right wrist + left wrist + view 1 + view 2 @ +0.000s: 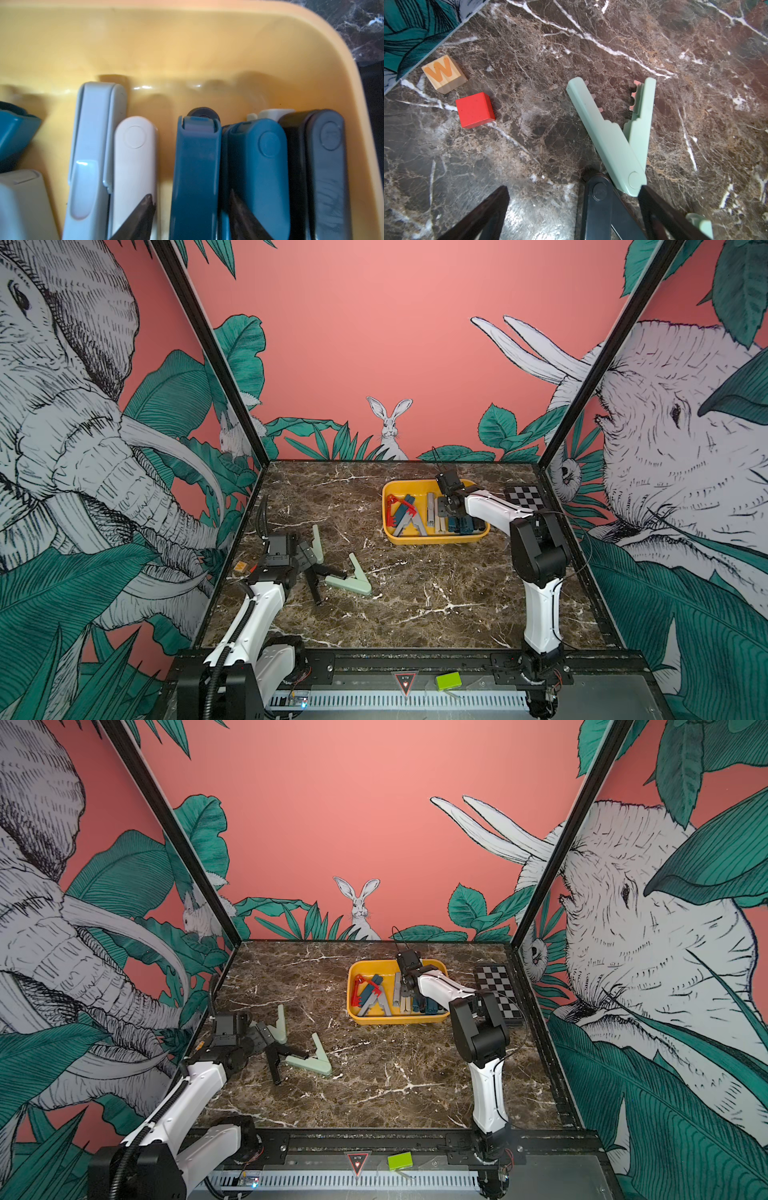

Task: Put the pruning pliers into the storage box
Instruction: Place the pruning pliers in the storage box.

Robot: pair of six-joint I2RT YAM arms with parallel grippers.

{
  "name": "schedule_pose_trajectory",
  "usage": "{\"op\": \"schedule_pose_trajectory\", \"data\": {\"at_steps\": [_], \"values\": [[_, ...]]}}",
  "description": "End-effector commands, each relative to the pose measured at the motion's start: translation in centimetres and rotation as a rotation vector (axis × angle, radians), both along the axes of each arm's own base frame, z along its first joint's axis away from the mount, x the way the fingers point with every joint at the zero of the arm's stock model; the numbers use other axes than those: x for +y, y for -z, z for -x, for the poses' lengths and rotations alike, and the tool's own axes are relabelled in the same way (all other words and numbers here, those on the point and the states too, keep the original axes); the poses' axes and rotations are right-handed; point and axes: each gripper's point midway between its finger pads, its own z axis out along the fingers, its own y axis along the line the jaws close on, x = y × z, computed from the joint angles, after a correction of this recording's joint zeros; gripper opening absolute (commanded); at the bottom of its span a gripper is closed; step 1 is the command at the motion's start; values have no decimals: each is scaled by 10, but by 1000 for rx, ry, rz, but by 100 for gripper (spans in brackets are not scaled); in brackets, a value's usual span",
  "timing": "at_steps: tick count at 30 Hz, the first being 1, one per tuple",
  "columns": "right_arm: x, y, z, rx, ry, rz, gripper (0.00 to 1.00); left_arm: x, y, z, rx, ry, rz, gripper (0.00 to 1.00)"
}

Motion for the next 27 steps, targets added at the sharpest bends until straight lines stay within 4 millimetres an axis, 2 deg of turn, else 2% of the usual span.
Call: {"op": "schedule_pose_trajectory", "data": {"at_steps": [1, 8, 14, 17, 21, 24, 27], "values": [[-5, -26, -2, -46, 6, -12, 59, 1, -1, 1, -3, -15, 2, 99], [-1, -63, 1, -118, -14, -58, 62, -2, -1, 7, -7, -32, 11, 99], [36, -99, 17, -202, -168, -106, 64, -2, 0, 7, -9, -38, 17, 99], [66, -107, 37, -224, -244, -143, 65, -4, 2, 5, -1, -38, 30, 99], [121, -108, 77, -224, -361, -190, 64, -4, 6, 6, 4, -46, 35, 99], [169, -101, 109, -181, -451, -258, 62, -4, 9, 6, 8, -45, 38, 99], [209, -82, 139, -114, -507, -272, 61, -5, 9, 5, 12, -47, 41, 99]]}}
